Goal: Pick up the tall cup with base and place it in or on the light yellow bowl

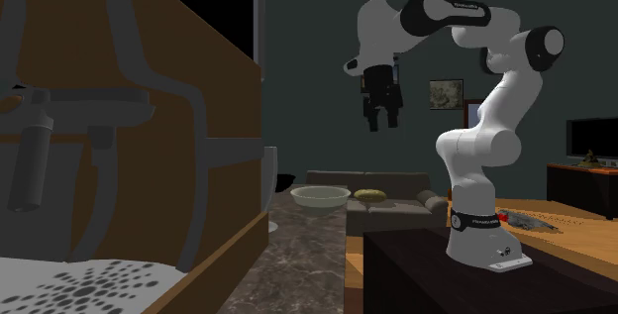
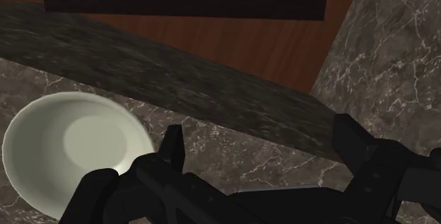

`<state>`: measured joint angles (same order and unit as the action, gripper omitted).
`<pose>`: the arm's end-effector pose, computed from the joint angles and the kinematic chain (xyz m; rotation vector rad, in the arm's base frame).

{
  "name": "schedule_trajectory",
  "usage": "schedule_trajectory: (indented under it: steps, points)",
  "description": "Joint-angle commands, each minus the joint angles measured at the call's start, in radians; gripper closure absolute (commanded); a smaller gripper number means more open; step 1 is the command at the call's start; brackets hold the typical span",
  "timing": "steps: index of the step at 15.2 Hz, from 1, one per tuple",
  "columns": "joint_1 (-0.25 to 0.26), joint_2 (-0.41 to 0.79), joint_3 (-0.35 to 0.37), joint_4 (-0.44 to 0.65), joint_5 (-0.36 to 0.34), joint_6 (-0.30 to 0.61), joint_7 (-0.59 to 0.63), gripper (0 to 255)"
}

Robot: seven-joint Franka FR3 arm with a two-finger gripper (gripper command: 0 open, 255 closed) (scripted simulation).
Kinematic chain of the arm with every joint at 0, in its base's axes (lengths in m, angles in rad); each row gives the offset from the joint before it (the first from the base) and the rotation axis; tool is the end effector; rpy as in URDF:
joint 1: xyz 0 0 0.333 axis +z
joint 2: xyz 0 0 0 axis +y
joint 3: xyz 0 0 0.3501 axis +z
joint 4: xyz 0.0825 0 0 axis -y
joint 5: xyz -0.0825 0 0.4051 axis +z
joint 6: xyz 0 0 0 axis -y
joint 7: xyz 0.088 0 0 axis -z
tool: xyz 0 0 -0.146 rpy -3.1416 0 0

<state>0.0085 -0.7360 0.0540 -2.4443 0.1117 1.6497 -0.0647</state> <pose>0.3168 0.0378 0.5231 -3.0612 -0.1533 0.0896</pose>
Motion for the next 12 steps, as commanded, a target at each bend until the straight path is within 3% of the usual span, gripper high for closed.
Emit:
schedule_trajectory:
  steps: [1,12]
  points:
    - [0.0,0.0,0.0,0.0,0.0,0.0,0.0,0]
    - [-0.039,0.452,-0.038,0.323,-0.064,0.109,-0.067,0]
